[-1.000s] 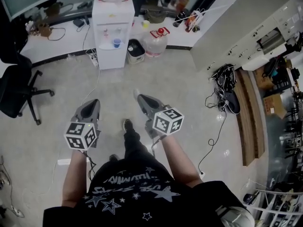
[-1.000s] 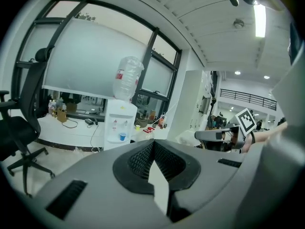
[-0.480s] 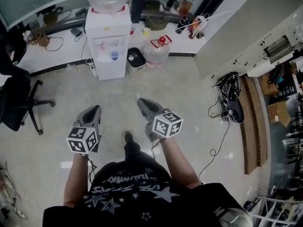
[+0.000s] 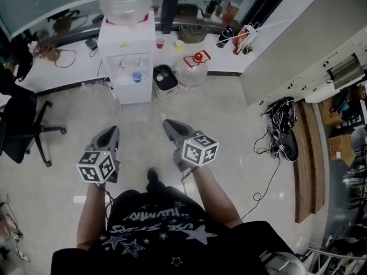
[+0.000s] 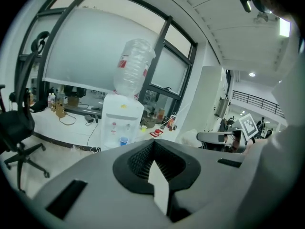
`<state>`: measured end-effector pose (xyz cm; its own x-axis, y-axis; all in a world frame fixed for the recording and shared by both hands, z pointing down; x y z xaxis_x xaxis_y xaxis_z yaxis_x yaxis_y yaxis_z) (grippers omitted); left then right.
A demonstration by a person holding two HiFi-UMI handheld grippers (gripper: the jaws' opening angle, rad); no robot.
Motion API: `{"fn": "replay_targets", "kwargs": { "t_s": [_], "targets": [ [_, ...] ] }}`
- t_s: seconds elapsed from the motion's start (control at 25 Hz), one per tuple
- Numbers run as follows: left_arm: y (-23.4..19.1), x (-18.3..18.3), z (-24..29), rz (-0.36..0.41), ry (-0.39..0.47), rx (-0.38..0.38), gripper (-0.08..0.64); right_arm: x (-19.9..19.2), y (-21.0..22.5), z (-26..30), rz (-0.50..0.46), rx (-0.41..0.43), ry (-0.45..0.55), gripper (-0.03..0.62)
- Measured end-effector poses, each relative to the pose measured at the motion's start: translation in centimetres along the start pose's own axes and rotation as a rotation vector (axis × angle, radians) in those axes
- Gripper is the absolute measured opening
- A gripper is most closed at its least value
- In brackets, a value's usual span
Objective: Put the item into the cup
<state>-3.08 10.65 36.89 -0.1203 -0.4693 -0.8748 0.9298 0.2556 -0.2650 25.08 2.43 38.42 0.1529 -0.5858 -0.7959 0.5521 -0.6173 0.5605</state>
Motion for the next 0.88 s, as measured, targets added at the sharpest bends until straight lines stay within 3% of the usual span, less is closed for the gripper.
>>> {"fn": "replay_targets", "kwargs": {
  "t_s": [0.48, 0.72, 0.88],
  "targets": [
    [-1.8, 0.6, 3.8, -0.047, -0.039, 0.047, 0.006, 0.8, 5.0, 3.9, 0.053, 0.009, -0.045, 0.000],
    [-3.5, -0.4, 6.0, -0.098, -0.085, 0.030, 0.006, 0.1, 5.6, 5.8, 0.070, -0.009, -0.104, 0.000],
    [-5.7, 0.3, 8.2, -0.094, -0.088, 0.013, 0.006, 0.5, 6.5, 7.9, 0.077, -0.028, -0.126, 0.000]
  ]
}}
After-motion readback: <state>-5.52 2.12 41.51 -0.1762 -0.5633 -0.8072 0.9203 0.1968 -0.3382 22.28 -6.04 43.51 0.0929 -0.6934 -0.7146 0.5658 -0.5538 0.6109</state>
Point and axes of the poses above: the fingertips, and each gripper's own axes: z forward along the fingers, y to its right, x out of its top, the point moved 10 cm from there along -z, backward along the fingers, and after that the axes turned 4 degrees about z, right-handed, at the moved point
